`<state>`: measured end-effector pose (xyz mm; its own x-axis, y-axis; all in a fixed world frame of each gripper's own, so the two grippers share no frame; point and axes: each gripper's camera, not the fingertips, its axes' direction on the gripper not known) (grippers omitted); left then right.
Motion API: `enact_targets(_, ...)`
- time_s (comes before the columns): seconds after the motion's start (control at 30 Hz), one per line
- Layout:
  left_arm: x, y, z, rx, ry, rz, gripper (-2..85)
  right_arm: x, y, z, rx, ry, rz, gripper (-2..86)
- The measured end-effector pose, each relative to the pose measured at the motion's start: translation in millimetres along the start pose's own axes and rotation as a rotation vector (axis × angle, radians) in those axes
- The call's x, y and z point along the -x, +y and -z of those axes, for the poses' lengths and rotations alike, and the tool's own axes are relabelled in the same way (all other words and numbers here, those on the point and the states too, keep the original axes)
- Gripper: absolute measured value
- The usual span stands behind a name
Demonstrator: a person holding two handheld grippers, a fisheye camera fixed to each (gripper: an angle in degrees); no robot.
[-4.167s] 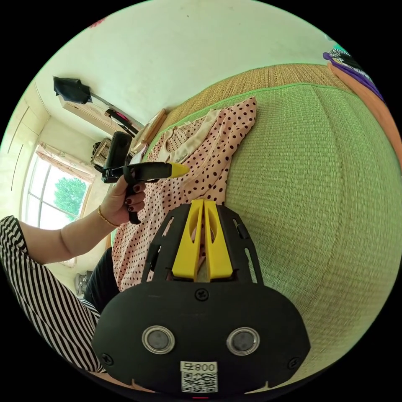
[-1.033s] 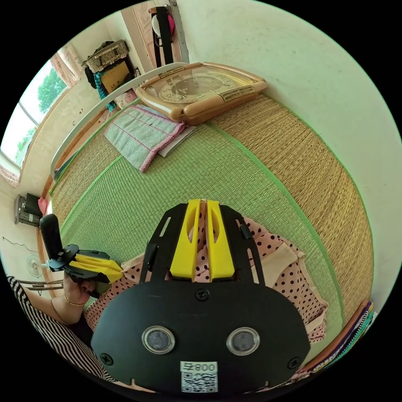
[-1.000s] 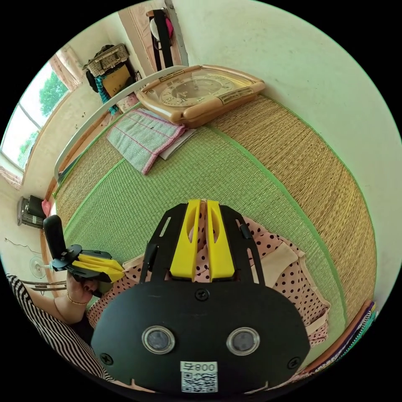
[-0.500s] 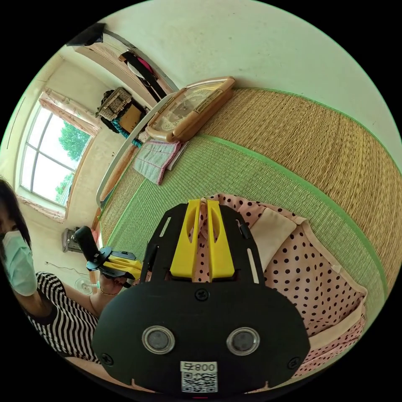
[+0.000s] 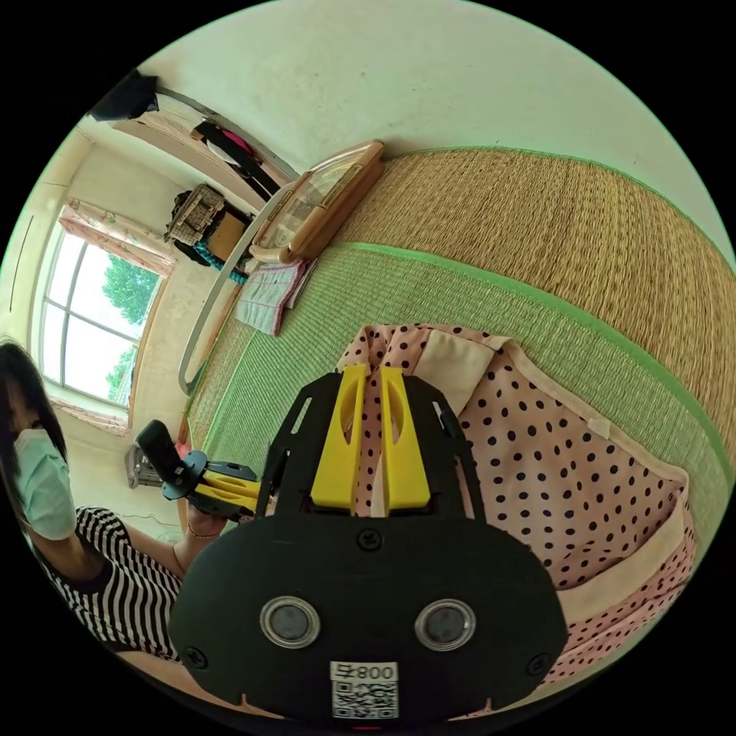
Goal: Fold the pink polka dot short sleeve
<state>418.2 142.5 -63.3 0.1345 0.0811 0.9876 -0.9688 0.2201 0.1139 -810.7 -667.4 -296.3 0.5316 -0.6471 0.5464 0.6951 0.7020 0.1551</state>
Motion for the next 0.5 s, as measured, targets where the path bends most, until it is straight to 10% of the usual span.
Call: enact_targets(0.5,-14.0,-17.1,34.9,-0.063,0.086,-0.013,1.7,23.6,19.9,-33.6,0.089,0.163,0.125,0.4)
